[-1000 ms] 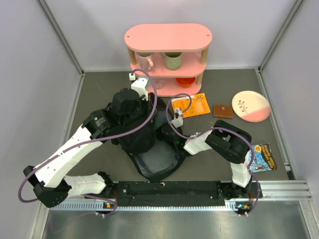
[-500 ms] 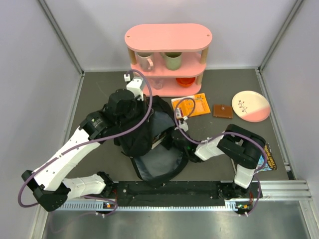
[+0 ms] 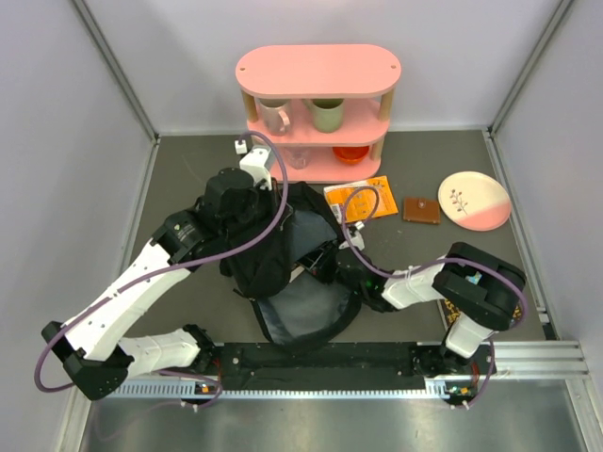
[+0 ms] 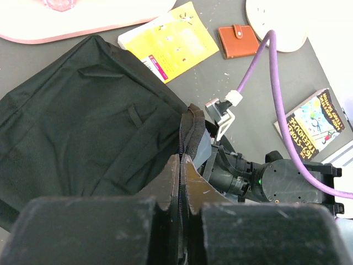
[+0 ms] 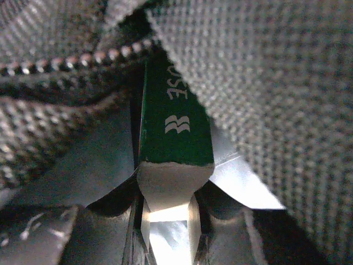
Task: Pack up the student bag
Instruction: Place the book in the student bag.
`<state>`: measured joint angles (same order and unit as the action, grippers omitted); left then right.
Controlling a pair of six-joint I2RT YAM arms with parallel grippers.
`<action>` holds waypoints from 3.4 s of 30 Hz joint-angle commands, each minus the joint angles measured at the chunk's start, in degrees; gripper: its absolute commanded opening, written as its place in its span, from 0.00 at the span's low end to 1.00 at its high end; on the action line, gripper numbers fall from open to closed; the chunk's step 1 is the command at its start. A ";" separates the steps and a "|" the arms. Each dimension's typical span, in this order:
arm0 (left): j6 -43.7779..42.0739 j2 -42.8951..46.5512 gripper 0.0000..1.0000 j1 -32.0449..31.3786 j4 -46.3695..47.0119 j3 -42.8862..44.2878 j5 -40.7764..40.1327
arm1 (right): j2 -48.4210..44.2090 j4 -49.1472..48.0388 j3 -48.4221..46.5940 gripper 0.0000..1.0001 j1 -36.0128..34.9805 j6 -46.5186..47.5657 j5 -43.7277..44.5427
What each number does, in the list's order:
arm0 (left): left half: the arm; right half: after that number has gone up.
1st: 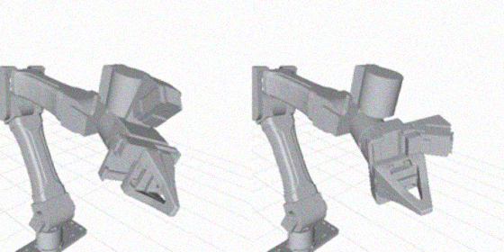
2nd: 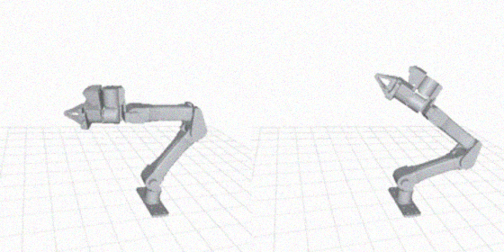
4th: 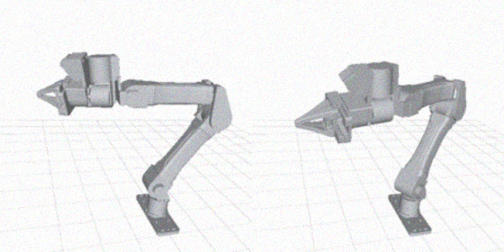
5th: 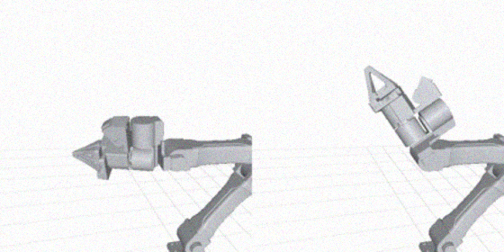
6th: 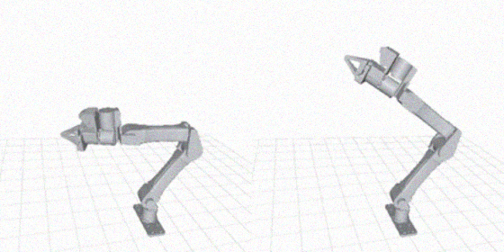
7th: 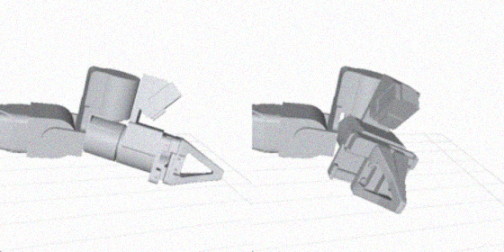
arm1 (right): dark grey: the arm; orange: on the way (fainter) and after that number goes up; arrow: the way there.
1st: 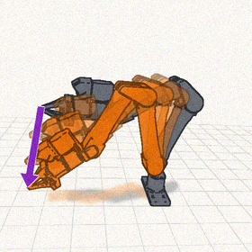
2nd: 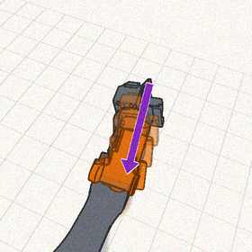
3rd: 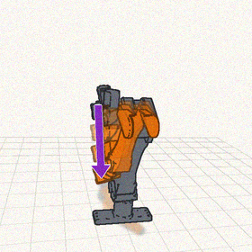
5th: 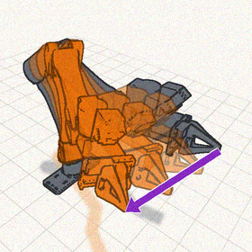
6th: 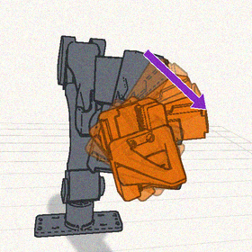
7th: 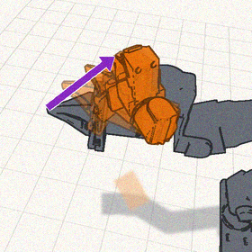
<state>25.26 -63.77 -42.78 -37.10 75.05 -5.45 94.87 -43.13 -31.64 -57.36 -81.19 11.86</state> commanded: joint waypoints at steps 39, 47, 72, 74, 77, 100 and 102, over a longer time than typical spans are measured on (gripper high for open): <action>1.37 1.98 0.00 3.85 5.64 -4.20 1.15 | -2.75 5.50 -0.80 0.99 -0.29 6.30 -1.32; 1.73 2.51 0.00 3.94 6.25 -5.35 0.45 | -16.37 17.39 -2.90 0.99 -2.92 18.66 -0.17; -2.23 4.08 0.64 4.11 14.87 -10.01 26.64 | -60.77 68.18 8.07 0.99 10.58 19.93 9.88; -2.66 5.58 0.79 4.11 14.78 -9.92 24.62 | -61.21 68.10 10.00 0.99 11.57 19.23 6.09; -2.75 8.39 0.89 4.20 14.34 -9.92 20.42 | -60.07 65.21 12.55 0.99 11.66 17.30 2.40; -1.26 11.74 0.93 4.20 9.77 -12.38 10.82 | -15.40 19.19 1.67 0.99 12.89 15.09 -19.26; -1.61 11.74 0.93 4.20 9.42 -12.29 10.55 | -18.91 25.78 1.67 0.99 13.15 16.41 -15.31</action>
<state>24.08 -53.63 -38.72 -28.25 62.74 6.61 80.75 -19.68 -27.38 -45.12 -65.78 -7.05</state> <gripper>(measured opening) 0.932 0.987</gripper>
